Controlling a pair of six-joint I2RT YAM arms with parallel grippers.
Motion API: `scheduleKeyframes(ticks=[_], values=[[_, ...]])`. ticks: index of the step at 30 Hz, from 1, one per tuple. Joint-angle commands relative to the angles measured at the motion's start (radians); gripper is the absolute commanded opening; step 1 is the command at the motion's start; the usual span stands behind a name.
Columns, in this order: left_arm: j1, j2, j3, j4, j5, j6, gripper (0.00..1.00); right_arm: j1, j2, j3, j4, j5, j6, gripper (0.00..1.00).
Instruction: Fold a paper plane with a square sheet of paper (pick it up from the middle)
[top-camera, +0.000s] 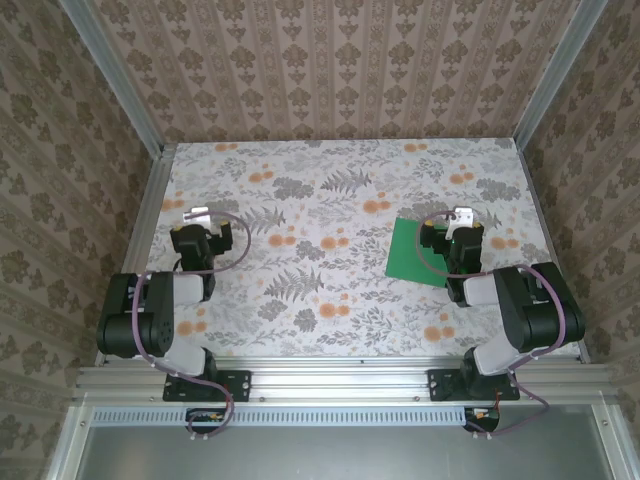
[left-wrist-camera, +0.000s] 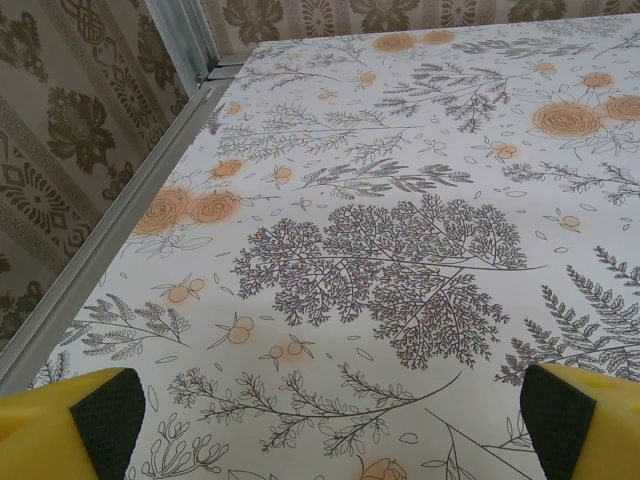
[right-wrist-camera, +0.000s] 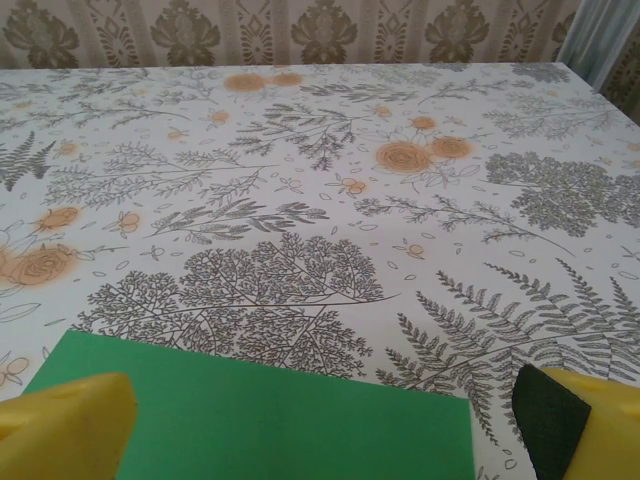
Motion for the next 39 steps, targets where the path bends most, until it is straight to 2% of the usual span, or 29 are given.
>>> scheduleKeyframes(ticks=[1, 18, 21, 26, 29, 31, 33, 35, 37, 39], values=[[-0.003, 0.001, -0.01, 0.022, -0.015, -0.017, 1.0, -0.003, 0.0, 0.016, 0.027, -0.069, -0.018, 1.0], [-0.003, 0.003, -0.011, 0.023, -0.015, -0.017, 1.0, -0.024, 0.001, 0.033, -0.006, -0.104, -0.003, 1.0], [-0.003, 0.002, -0.011, 0.022, -0.014, -0.017, 1.0, -0.022, -0.006, -0.003, 0.054, -0.136, -0.016, 1.0], [-0.004, 0.002, -0.01, 0.023, -0.015, -0.018, 1.0, -0.014, -0.067, -0.075, 0.144, -0.108, -0.019, 1.0], [-0.003, 0.002, -0.01, 0.022, -0.014, -0.017, 1.0, -0.012, -0.22, -0.041, -0.063, -0.078, 0.007, 1.0], [-0.004, 0.001, -0.01, 0.022, -0.014, -0.017, 1.0, -0.015, -0.326, 0.03, -0.319, -0.057, 0.071, 1.0], [-0.003, 0.001, -0.01, 0.022, -0.013, -0.017, 1.0, -0.015, -0.402, 0.122, -0.593, -0.088, 0.123, 1.0], [-0.004, 0.002, -0.009, 0.023, -0.014, -0.017, 1.0, -0.015, -0.441, 0.202, -0.785, -0.107, 0.183, 1.0], [-0.002, 0.001, -0.01, 0.023, -0.014, -0.017, 1.0, -0.017, -0.462, 0.283, -0.948, -0.128, 0.323, 1.0], [-0.003, 0.002, -0.009, 0.021, -0.015, -0.017, 1.0, -0.021, -0.454, 0.345, -1.063, -0.227, 0.397, 1.0]])
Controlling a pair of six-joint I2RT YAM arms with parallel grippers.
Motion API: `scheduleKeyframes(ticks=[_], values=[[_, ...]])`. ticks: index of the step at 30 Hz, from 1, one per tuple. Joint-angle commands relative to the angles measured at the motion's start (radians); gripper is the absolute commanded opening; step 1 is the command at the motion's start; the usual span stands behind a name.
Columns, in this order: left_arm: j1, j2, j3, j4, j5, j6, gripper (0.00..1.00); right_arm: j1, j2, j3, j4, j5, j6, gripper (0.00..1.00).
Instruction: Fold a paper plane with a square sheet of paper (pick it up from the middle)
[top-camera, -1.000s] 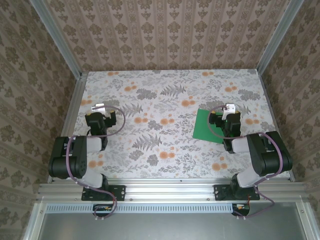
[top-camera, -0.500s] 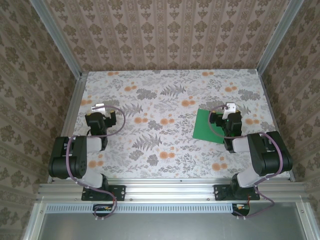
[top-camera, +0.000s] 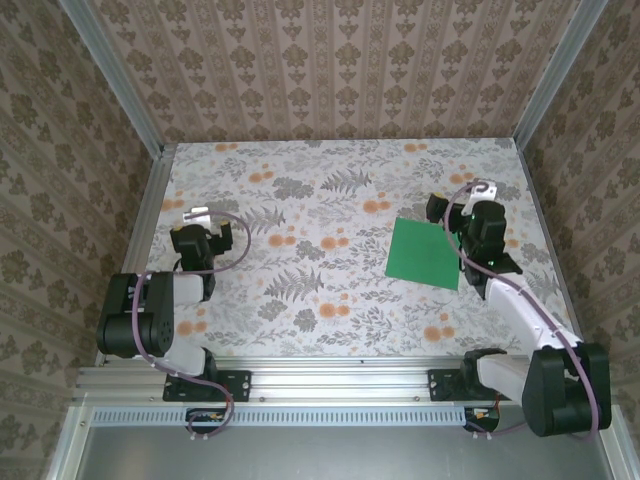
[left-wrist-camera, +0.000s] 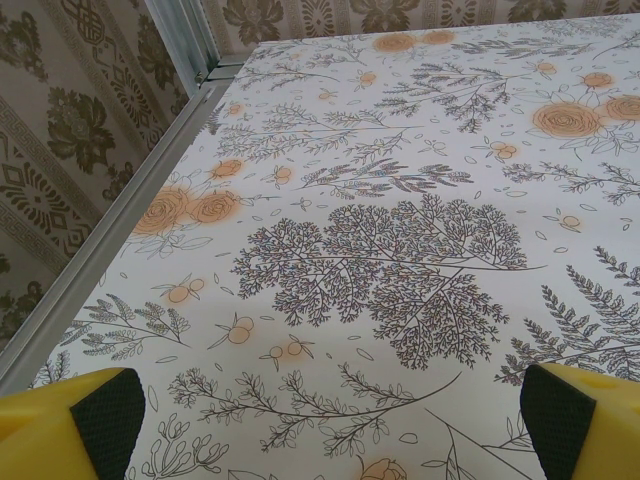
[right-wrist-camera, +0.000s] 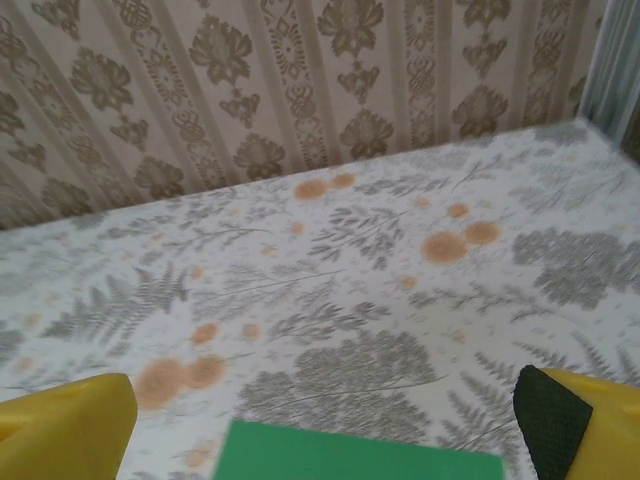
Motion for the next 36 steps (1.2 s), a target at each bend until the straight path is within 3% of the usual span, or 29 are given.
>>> scheduleKeyframes(ticks=[1, 3, 4, 9, 11, 13, 19, 25, 27, 30, 33, 36], values=[[-0.003, 0.002, -0.009, 0.021, -0.014, -0.018, 1.0, -0.003, 0.006, 0.079, -0.359, -0.218, 0.181, 1.0], [-0.003, 0.002, -0.009, 0.022, -0.014, -0.018, 1.0, -0.005, 0.034, 0.075, -0.325, -0.447, 0.199, 1.0], [-0.003, 0.003, -0.008, 0.022, -0.014, -0.017, 1.0, -0.005, 0.052, 0.078, -0.332, -0.482, 0.252, 1.0], [-0.011, -0.013, -0.012, 0.017, -0.011, -0.005, 1.0, 0.011, 0.139, 0.094, -0.424, -0.558, 0.347, 0.98], [-0.011, -0.079, 0.042, -0.142, 0.015, 0.003, 1.0, 0.033, 0.145, 0.089, -0.43, -0.564, 0.348, 0.96], [0.006, -0.154, 0.162, -0.438, 0.0, -0.067, 1.0, 0.063, 0.144, 0.1, -0.495, -0.519, 0.316, 0.94], [0.07, -0.361, 0.211, -0.673, 0.108, -0.269, 1.0, 0.163, 0.196, 0.167, -0.661, -0.394, 0.261, 0.9], [0.073, -0.464, 0.305, -0.975, 0.089, -0.452, 1.0, 0.238, 0.333, 0.237, -0.702, -0.246, 0.234, 0.9], [0.086, -0.493, 0.305, -1.004, 0.159, -0.462, 1.0, 0.237, 0.387, 0.278, -0.715, -0.184, 0.218, 0.9], [0.095, -0.557, 0.266, -0.968, 0.302, -0.442, 1.0, 0.238, 0.49, 0.362, -0.724, -0.194, 0.188, 0.9], [0.094, -0.625, 0.216, -0.957, 0.328, -0.537, 1.0, 0.236, 0.595, 0.455, -0.745, -0.167, 0.169, 0.9], [0.095, -0.673, 0.197, -0.946, 0.415, -0.531, 1.0, 0.236, 0.681, 0.533, -0.753, -0.149, 0.152, 0.9]])
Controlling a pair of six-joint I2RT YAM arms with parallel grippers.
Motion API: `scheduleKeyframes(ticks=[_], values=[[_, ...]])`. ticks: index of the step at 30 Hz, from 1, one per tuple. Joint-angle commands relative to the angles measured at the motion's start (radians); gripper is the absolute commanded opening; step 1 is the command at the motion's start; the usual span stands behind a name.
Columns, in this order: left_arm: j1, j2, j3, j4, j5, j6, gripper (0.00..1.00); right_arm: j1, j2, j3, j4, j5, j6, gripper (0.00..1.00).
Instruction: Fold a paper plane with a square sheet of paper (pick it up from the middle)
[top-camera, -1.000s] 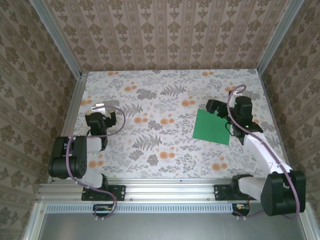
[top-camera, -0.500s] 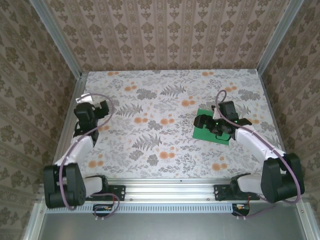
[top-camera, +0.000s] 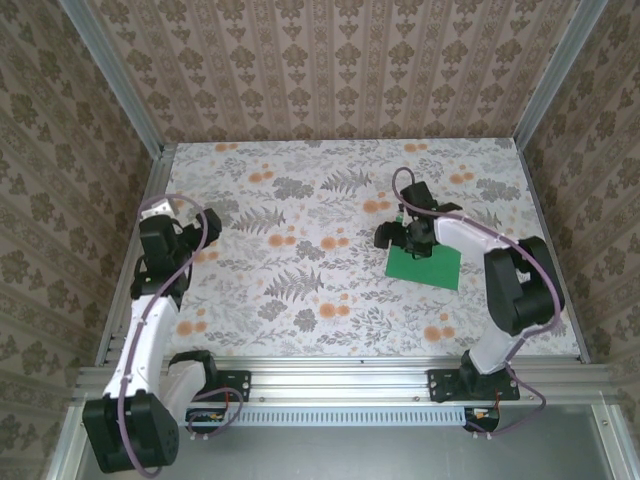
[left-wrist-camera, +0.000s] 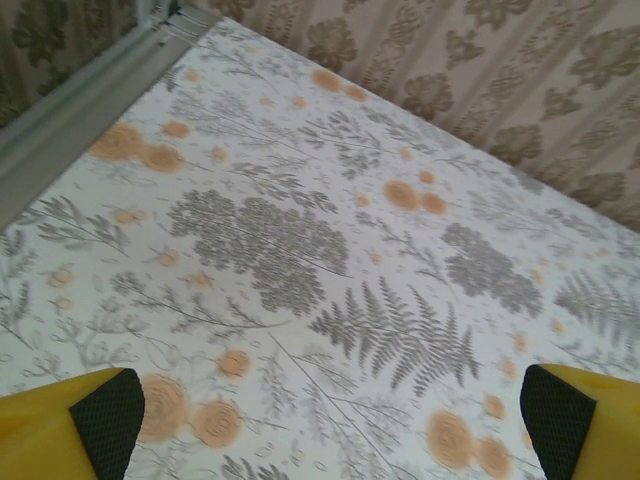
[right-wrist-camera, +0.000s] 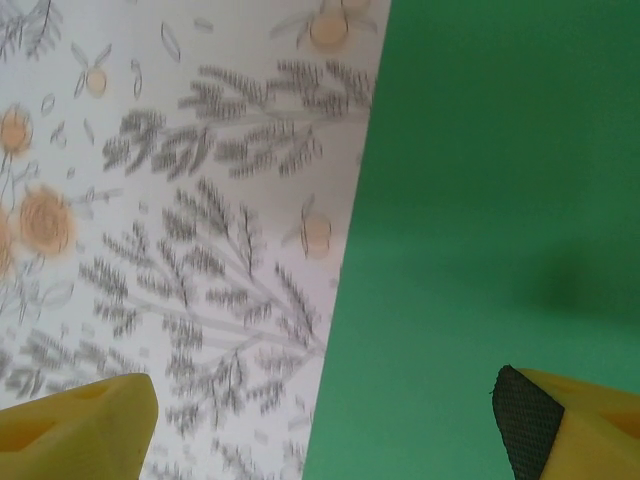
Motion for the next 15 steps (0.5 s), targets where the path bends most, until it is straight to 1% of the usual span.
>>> scheduleKeyframes(ticks=[1, 2, 5, 8, 11, 12, 15], values=[[0.006, -0.046, -0.023, -0.02, 0.137, -0.052, 1.0, -0.002, 0.081, 0.081, -0.051, 0.059, -0.04, 0.9], [0.007, -0.051, -0.024, -0.023, 0.159, -0.049, 1.0, -0.002, 0.104, 0.098, -0.081, 0.061, -0.042, 0.9], [0.002, -0.061, -0.024, -0.05, 0.23, -0.036, 1.0, 0.0, 0.157, 0.127, -0.098, 0.042, -0.047, 0.88], [-0.022, -0.07, -0.036, -0.067, 0.263, -0.026, 1.0, 0.027, 0.185, 0.125, -0.1, 0.003, -0.065, 0.87], [-0.072, -0.073, -0.056, -0.056, 0.25, -0.032, 1.0, 0.061, 0.203, 0.112, -0.107, -0.058, -0.095, 0.86], [-0.095, -0.069, -0.058, -0.056, 0.236, -0.034, 1.0, 0.074, 0.208, 0.11, -0.111, -0.091, -0.111, 0.83], [-0.17, -0.053, -0.062, -0.055, 0.185, -0.036, 1.0, 0.132, 0.209, 0.096, -0.126, -0.115, -0.161, 0.82]])
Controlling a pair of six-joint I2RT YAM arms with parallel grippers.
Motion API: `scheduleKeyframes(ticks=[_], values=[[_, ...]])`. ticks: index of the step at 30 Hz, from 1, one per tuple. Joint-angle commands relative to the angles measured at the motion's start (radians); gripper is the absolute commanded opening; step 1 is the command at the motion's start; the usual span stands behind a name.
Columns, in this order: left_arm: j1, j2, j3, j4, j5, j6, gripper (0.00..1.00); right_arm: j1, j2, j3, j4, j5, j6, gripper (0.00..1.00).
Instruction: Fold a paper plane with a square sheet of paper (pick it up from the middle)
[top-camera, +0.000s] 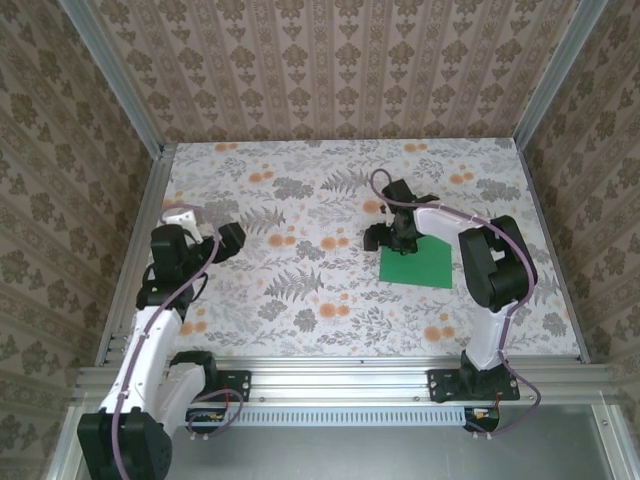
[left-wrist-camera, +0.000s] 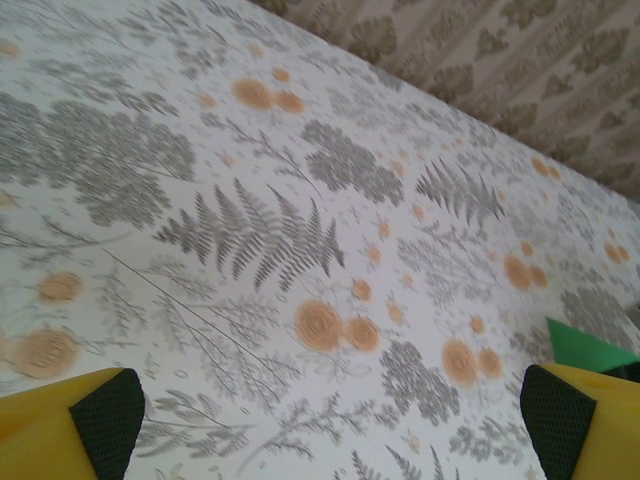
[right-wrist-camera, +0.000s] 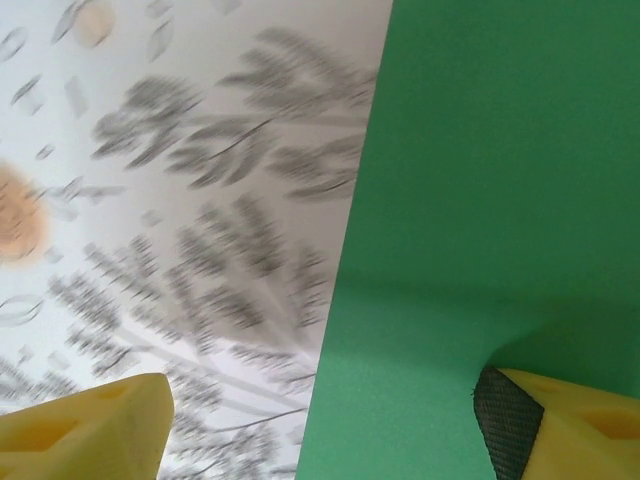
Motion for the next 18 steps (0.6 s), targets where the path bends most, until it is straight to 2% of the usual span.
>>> scheduleKeyframes(ticks=[1, 3, 8, 10, 12, 15, 18], values=[[-0.067, 0.016, -0.008, -0.009, -0.027, -0.016, 1.0, 0.073, 0.043, -0.016, -0.096, -0.116, -0.075, 0.82], [-0.12, 0.039, 0.0, -0.01, -0.058, -0.006, 1.0, 0.103, 0.033, -0.014, -0.105, -0.177, -0.094, 0.82], [-0.225, 0.096, 0.019, 0.01, -0.115, 0.0, 1.0, 0.155, -0.053, 0.027, -0.139, -0.12, -0.092, 0.81], [-0.261, 0.117, 0.028, 0.02, -0.121, -0.011, 1.0, 0.137, -0.128, 0.01, -0.155, -0.051, -0.086, 0.79], [-0.309, 0.135, 0.039, 0.023, -0.121, -0.022, 1.0, 0.072, -0.189, -0.048, -0.17, 0.03, -0.057, 0.79], [-0.402, 0.151, 0.03, 0.037, -0.156, -0.023, 1.0, -0.015, -0.23, -0.144, -0.144, -0.002, -0.023, 0.75], [-0.447, 0.175, 0.01, 0.072, -0.171, -0.04, 1.0, -0.017, -0.242, -0.196, -0.122, -0.009, -0.003, 0.75]])
